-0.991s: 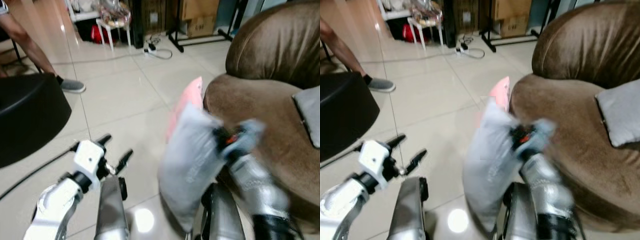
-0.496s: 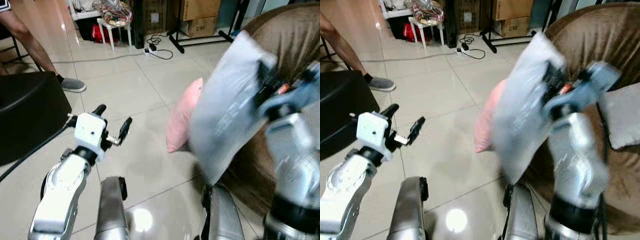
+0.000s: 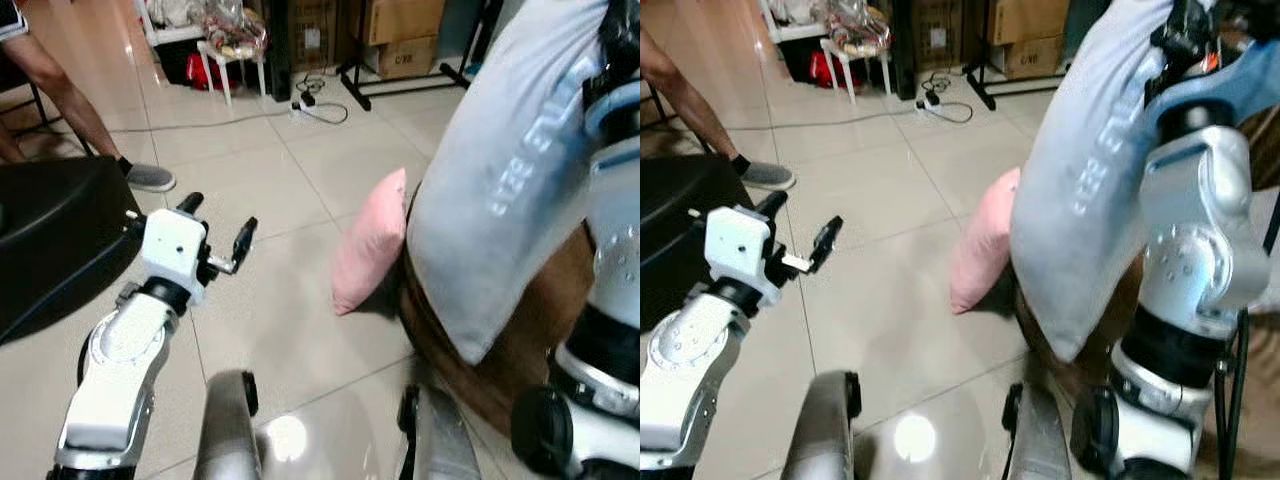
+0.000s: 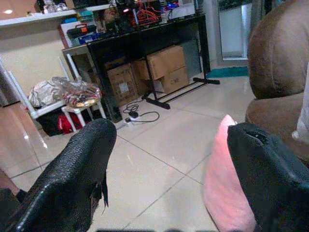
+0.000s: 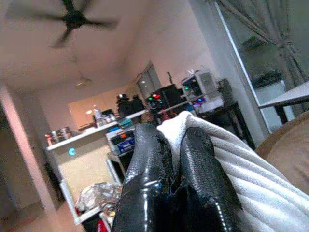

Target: Move the pillow to the sofa from floor

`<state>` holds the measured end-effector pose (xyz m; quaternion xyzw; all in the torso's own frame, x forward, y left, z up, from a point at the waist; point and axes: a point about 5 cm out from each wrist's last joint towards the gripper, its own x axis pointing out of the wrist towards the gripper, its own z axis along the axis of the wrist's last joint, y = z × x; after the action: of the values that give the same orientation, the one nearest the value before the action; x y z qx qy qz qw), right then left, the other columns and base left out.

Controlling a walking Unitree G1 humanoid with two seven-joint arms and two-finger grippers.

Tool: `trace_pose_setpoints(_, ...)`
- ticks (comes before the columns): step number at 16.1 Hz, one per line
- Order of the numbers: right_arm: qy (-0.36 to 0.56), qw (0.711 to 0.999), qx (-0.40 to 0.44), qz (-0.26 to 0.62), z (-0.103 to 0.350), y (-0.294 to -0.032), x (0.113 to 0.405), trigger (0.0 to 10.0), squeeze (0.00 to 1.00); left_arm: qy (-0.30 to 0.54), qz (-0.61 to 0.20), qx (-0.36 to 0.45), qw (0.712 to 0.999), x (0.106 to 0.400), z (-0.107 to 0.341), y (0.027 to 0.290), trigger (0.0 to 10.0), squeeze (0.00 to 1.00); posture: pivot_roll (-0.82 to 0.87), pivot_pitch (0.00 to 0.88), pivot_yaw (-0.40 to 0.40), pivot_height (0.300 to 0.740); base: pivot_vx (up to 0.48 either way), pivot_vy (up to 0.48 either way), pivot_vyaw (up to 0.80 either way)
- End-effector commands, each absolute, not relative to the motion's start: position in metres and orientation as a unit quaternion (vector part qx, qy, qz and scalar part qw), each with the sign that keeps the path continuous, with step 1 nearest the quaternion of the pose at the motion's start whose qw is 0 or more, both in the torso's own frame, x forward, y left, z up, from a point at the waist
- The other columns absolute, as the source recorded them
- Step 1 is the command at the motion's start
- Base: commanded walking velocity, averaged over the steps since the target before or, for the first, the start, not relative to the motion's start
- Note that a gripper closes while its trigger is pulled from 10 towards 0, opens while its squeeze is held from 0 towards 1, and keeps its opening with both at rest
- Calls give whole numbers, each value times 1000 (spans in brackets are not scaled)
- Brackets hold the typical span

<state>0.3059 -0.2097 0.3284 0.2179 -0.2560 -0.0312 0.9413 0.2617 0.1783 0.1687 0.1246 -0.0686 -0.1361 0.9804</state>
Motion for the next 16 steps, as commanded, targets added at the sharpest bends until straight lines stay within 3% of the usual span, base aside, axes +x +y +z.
trace_pose_setpoints(1, -301, 928, 215, -36, 346, -215, 300, 10000, 0, -67, -127, 130, 981, 264, 169, 182, 10000, 0, 67, 0, -33, 606, 0, 0, 0)
trace_pose_setpoints(4, -298, 939, 167, -46, 339, -216, 307, 10000, 0, -66, -124, 132, 981, 265, 169, 183, 10000, 0, 64, 0, -35, 636, 0, 0, 0)
trace_pose_setpoints(8, -231, 966, 110, -40, 284, -196, 315, 10000, 0, -57, -125, 135, 981, 262, 162, 183, 10000, 0, 70, 0, -43, 666, 0, 0, 0)
trace_pose_setpoints(10, -173, 980, 91, -35, 245, -185, 317, 10000, 0, -53, -124, 137, 981, 261, 160, 183, 10000, 0, 77, 0, -49, 676, 0, 0, 0)
trace_pose_setpoints(12, -27, 996, 78, -33, 175, -176, 315, 10000, 0, -45, -121, 141, 982, 259, 156, 185, 10000, 0, 78, 0, -48, 696, 0, 0, 0)
trace_pose_setpoints(16, 22, 995, 75, -54, 145, -180, 308, 10000, 0, -35, -117, 147, 982, 258, 152, 186, 10000, 0, 81, 0, -48, 721, 0, 0, 0)
